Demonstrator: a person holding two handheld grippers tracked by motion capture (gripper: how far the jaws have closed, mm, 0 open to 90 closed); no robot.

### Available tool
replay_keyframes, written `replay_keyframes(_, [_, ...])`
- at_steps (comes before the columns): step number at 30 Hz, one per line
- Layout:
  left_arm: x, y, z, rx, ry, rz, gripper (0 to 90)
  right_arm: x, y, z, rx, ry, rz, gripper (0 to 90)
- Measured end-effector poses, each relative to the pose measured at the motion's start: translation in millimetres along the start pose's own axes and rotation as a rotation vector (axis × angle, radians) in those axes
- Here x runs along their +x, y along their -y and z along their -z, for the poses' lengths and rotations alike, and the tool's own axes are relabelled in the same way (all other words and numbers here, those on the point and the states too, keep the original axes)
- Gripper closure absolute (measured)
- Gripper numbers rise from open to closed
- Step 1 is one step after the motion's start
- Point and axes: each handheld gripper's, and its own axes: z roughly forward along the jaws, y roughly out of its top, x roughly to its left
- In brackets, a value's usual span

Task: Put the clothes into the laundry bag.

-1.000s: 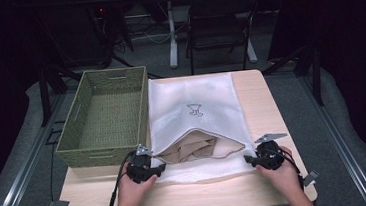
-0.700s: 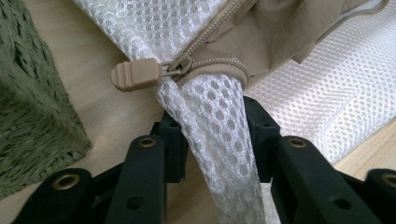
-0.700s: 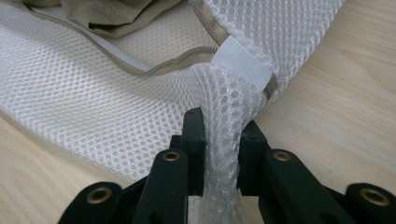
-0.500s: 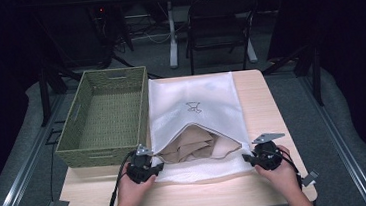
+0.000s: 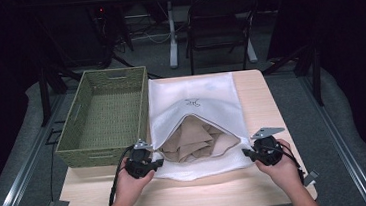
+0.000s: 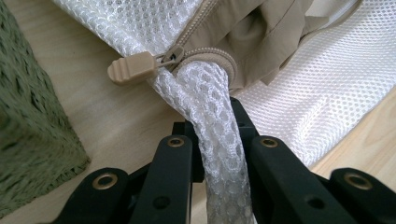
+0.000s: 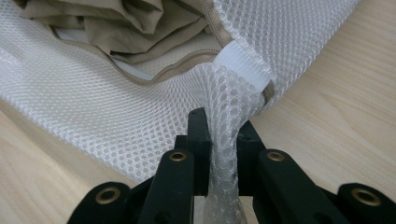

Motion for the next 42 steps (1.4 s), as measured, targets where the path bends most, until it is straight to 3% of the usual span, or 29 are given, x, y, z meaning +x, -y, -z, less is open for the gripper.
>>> replay_keyframes(4, [-0.4,-10.4,8.8,-0.005,0.016,0.005,83.5,-2.8,-7.6,5.9,-0.012,-0.026,-0.015,81.7])
replay_keyframes(7, [-1.2,-19.2,15.1,0.006,0.021,-0.022,84.1,-2.5,-15.0,9.7,-0.012,-0.039,-0.003,81.7])
replay_keyframes(12, [-2.3,-29.2,18.4,0.025,0.027,-0.028,84.1,-2.0,-22.7,15.4,0.020,-0.042,0.046,81.7])
replay_keyframes(20, [-1.7,-41.3,21.3,0.068,0.033,-0.036,84.0,-9.3,-31.4,18.5,0.053,-0.075,0.035,81.8])
replay_keyframes(25, [-0.1,-49.7,24.8,0.079,0.025,-0.032,84.0,-11.6,-38.4,21.0,0.058,-0.090,0.023,81.9])
replay_keyframes(30, [-0.3,-58.1,29.0,0.102,0.007,-0.052,84.0,-12.0,-48.2,24.1,0.089,-0.084,0.049,81.9])
replay_keyframes(33, [-0.8,-63.2,31.7,0.102,0.006,-0.042,83.9,-12.4,-55.0,26.7,0.109,-0.082,0.064,81.9])
replay_keyframes(42, [0.6,-81.9,36.8,0.153,-0.009,-0.057,84.3,-18.0,-70.6,27.5,0.136,-0.090,0.057,82.0])
